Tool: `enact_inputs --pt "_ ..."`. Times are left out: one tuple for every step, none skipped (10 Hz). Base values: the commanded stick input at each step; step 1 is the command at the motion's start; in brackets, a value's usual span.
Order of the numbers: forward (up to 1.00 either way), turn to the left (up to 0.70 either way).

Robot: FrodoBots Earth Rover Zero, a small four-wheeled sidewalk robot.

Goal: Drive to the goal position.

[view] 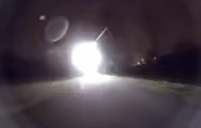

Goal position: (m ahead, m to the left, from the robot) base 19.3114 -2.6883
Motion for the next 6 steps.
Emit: enact_inputs --pt "1.0 0.05" --pt "1.0 0.04" --pt "1.0 0.04" --pt "1.0 0.03" --pt "1.0 0.03" --pt "1.0 0.03"
